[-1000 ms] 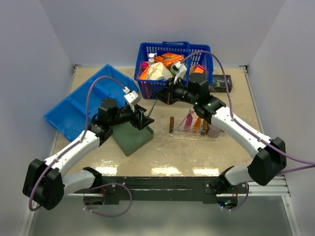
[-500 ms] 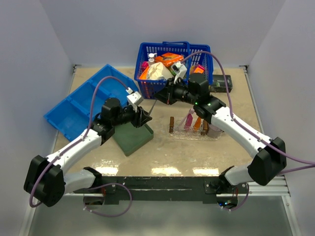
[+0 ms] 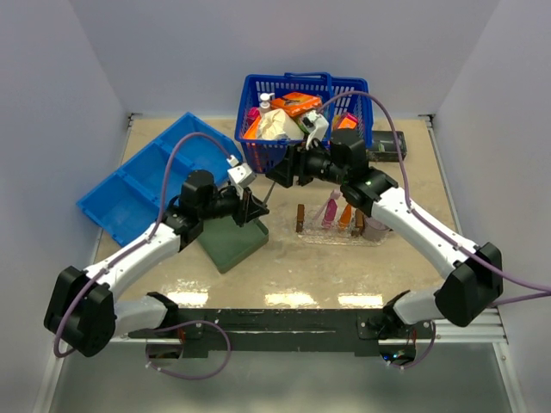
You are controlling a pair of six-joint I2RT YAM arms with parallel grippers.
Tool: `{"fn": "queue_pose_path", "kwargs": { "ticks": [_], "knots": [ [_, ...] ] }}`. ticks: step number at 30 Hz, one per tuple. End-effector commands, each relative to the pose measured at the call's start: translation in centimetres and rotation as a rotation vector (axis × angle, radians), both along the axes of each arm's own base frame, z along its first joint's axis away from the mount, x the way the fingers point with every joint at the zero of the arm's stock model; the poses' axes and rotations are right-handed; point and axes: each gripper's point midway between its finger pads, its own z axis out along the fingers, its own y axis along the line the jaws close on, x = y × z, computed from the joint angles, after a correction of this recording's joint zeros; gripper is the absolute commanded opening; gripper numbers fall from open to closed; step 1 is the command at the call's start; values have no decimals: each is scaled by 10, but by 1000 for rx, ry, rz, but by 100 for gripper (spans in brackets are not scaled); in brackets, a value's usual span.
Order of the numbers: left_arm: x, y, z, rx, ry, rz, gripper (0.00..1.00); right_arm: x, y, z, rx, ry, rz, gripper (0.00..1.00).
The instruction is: Prepare toiletry sets of a toothbrush and toothpaste on the tray
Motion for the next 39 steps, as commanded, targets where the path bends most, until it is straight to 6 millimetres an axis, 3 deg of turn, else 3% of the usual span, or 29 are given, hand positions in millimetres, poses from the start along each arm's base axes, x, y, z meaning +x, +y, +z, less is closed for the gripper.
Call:
{"fn": "queue_pose_path", "kwargs": {
  "ticks": [1, 5, 9, 10, 20, 39],
  "knots": [
    [-15, -18, 21, -37, 6, -188, 0, -1, -36, 33, -69, -119, -54, 69],
    [-39, -27, 22, -70, 65, -357, 0, -17, -63, 30, -157, -146, -27, 72],
    [-54, -32, 27, -103, 103, -471, 0, -42, -69, 28, -213, -176, 71, 72],
    [-60, -30, 19, -93, 159, -485, 0, -48, -69, 29, -223, -193, 106, 72],
    [-96, -28, 34, -186, 268, -696, 0, -91, -41, 17, -183, -141, 377, 71],
    [-108, -26, 39, -243, 325, -781, 0, -103, -35, 38, -135, -206, 417, 65]
  ]
}}
